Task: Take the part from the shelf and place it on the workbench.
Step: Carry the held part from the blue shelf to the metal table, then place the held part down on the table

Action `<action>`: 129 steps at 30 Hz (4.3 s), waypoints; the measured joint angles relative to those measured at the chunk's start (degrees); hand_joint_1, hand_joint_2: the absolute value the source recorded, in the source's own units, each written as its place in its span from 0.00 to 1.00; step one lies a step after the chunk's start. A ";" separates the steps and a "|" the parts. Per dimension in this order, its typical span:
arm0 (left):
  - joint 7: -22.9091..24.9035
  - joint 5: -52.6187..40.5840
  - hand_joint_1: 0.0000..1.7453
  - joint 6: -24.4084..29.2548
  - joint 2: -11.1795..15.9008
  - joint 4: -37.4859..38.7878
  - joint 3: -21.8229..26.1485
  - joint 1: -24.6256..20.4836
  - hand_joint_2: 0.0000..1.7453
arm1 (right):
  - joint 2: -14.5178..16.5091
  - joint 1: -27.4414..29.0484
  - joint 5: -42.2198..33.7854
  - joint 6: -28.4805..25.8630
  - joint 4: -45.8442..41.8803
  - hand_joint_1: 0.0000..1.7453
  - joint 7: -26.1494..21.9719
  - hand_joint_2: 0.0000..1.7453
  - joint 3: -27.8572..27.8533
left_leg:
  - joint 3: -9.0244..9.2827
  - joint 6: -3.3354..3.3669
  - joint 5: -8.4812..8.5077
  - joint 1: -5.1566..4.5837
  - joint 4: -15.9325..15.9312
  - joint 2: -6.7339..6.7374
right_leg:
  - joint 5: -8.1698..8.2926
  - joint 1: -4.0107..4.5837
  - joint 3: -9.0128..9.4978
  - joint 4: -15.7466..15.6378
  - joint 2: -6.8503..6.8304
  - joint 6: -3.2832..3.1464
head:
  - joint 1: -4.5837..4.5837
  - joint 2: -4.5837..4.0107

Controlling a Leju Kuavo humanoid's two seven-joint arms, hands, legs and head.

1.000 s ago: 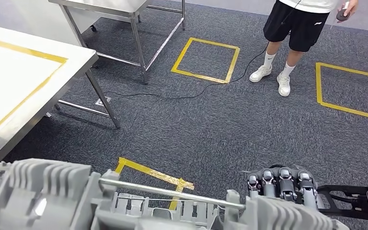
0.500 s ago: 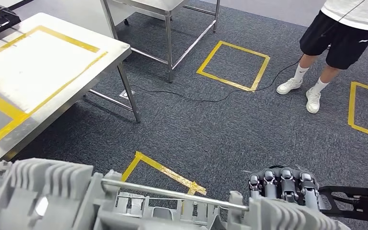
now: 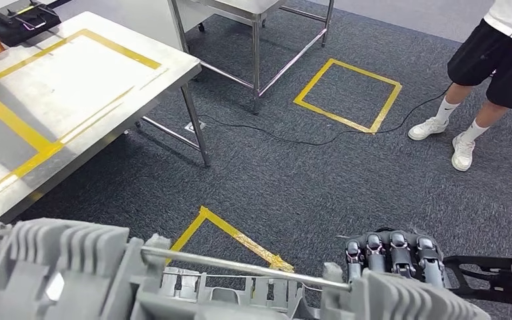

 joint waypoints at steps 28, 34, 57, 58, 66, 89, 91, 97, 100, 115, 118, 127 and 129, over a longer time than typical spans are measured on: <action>1.68 -1.31 0.00 1.00 0.07 -2.38 0.55 0.91 1.00 | 0.11 1.34 0.20 0.91 -0.53 1.00 0.13 1.00 -0.37 | -6.03 -1.24 -5.41 0.75 12.41 -2.88 | 0.38 -0.30 -0.89 0.70 1.41 -0.04 | -0.04 0.00; 1.89 -2.02 0.00 0.76 0.31 -2.75 1.14 0.76 1.00 | 0.35 1.35 0.28 0.99 -0.54 1.00 0.13 1.00 -0.46 | 1.41 1.10 -0.21 -0.73 -2.49 -0.05 | 0.19 0.36 -0.51 0.38 -0.70 0.25 | 0.01 0.00; 2.06 -2.33 0.00 -0.91 -0.19 -2.67 1.94 0.86 1.00 | 0.21 0.89 -2.20 0.90 -0.52 1.00 0.55 1.00 -0.77 | -5.36 -1.31 -7.18 0.69 12.70 -3.28 | 1.51 -0.99 -1.50 0.11 3.23 0.48 | -0.02 0.00; 2.05 -2.33 0.00 -0.92 -0.22 -2.64 1.94 0.91 1.00 | 0.21 0.89 -2.23 0.90 -0.50 1.00 0.57 1.00 -0.75 | -5.86 -1.23 -6.72 0.70 13.32 -3.24 | 1.43 -0.92 -1.43 0.11 3.23 0.39 | -0.03 0.00; 2.03 -2.32 0.00 -0.83 0.00 -2.60 2.01 0.77 1.00 | 0.48 0.26 -2.65 0.90 -0.48 1.00 0.61 1.00 -0.65 | 2.88 1.52 -0.64 -0.45 -4.42 -2.16 | 1.26 -0.57 -0.25 0.20 3.07 1.81 | -0.01 0.00; 1.20 -2.23 0.00 -0.84 -0.92 -1.81 2.81 0.74 1.00 | 0.38 -0.41 -3.04 0.98 0.13 1.00 1.11 1.00 -0.10 | -3.92 -1.50 -12.17 0.62 11.30 -3.30 | -0.84 -0.89 1.89 -0.71 3.94 0.04 | 0.04 0.00; 1.20 -2.22 0.00 -0.83 -0.92 -1.69 2.82 0.83 1.00 | 0.41 -0.40 -3.05 0.98 0.13 1.00 1.11 1.00 -0.10 | -4.96 -0.69 -8.90 0.38 6.34 -3.28 | -2.74 -0.68 4.16 -0.84 4.01 0.08 | 0.05 0.00; 1.17 -2.21 0.00 -0.80 -0.62 -1.20 2.99 1.26 1.00 | 0.77 -0.60 -3.05 0.96 0.24 1.00 1.37 1.00 0.11 | -3.38 2.40 5.36 -1.17 -3.05 -4.14 | -5.52 0.20 8.62 0.49 4.92 1.52 | 0.06 0.00; 1.05 -2.25 0.00 -0.87 -0.81 -1.25 3.03 0.50 1.00 | 0.76 -0.86 -3.15 0.96 0.09 1.00 1.39 1.00 0.10 | -0.93 3.08 4.02 -0.83 -3.52 -4.19 | -5.13 0.09 3.26 9.58 4.44 2.10 | 0.08 0.00; 1.03 -2.36 0.00 -0.98 -1.34 -1.11 3.31 0.35 1.00 | 0.78 -0.86 -3.67 0.92 0.15 1.00 1.81 1.00 0.11 | 2.39 -0.01 -4.96 -0.47 3.09 -3.91 | 2.71 -1.14 -3.39 0.42 3.61 0.76 | -0.05 0.00; 1.03 -2.36 0.00 -0.98 -1.45 -1.10 3.34 0.35 1.00 | 0.83 -0.82 -3.76 0.92 0.15 1.00 1.89 1.00 0.11 | -3.88 -1.12 -8.24 0.39 12.24 -3.38 | 1.86 -1.12 -2.63 0.42 3.66 0.17 | -0.13 0.00; 1.00 -2.40 0.00 -0.82 -1.44 -1.13 3.72 0.45 1.00 | 0.87 -1.07 -1.90 0.96 0.09 1.00 0.62 1.00 0.05 | 0.70 0.59 1.15 -0.11 -3.02 -2.98 | 0.10 -0.72 -0.22 0.01 3.79 1.61 | -0.12 0.00; 0.98 -2.42 0.00 -0.82 -1.51 -1.13 3.86 0.50 1.00 | 0.83 -1.22 -1.15 0.99 0.07 1.00 0.16 1.00 -0.06 | 1.39 0.98 1.72 0.09 -3.97 -3.03 | -0.58 -0.73 -0.58 0.89 3.74 1.97 | -0.08 0.00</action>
